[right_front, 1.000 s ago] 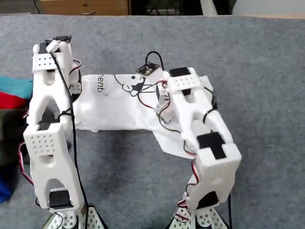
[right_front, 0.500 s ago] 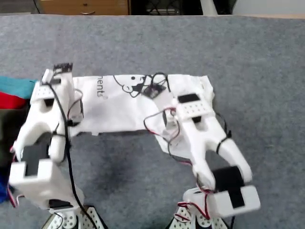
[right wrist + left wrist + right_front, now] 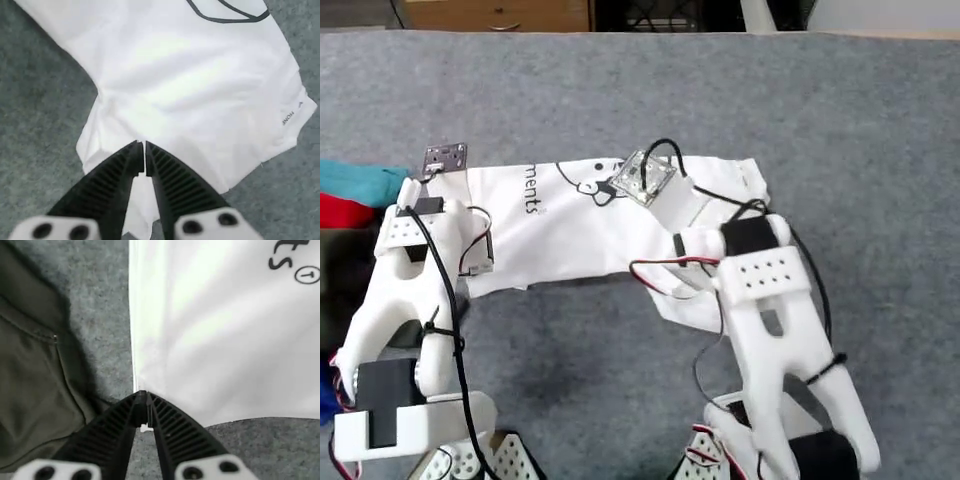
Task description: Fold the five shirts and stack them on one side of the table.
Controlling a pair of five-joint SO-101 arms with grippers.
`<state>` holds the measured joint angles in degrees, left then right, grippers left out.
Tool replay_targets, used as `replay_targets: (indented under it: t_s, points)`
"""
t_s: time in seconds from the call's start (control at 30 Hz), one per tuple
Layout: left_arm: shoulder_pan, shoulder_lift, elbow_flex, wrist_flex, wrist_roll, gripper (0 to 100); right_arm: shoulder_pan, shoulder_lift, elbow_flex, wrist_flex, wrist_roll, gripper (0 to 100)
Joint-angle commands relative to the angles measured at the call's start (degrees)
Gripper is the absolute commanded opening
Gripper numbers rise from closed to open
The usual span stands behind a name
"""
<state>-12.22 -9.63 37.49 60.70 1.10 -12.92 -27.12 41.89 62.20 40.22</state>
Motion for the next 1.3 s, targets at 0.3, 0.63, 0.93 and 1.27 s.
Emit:
replay_targets:
  t_s: [0.3, 0.63, 0.93, 1.27]
  points:
    - [-0.2, -2.5, 4.9, -0.3, -0.3, 3, -1.1, 12.5, 4.4, -3.3, 0.4, 1.4]
    - [-2.3, -2.4, 0.4, -1.0, 0.0, 3, -0.2, -1.2, 7.8, 1.9, 0.8, 1.4]
    - [-3.8, -2.0, -9.3, -8.1, 0.1, 3, 7.1, -3.2, 5.3, 0.5, 0.7, 1.5]
    - [-2.0, 6.2, -15.7, -14.5, 11.0, 16, 7.3, 10.1, 13.9, -7.3, 0.7, 1.5]
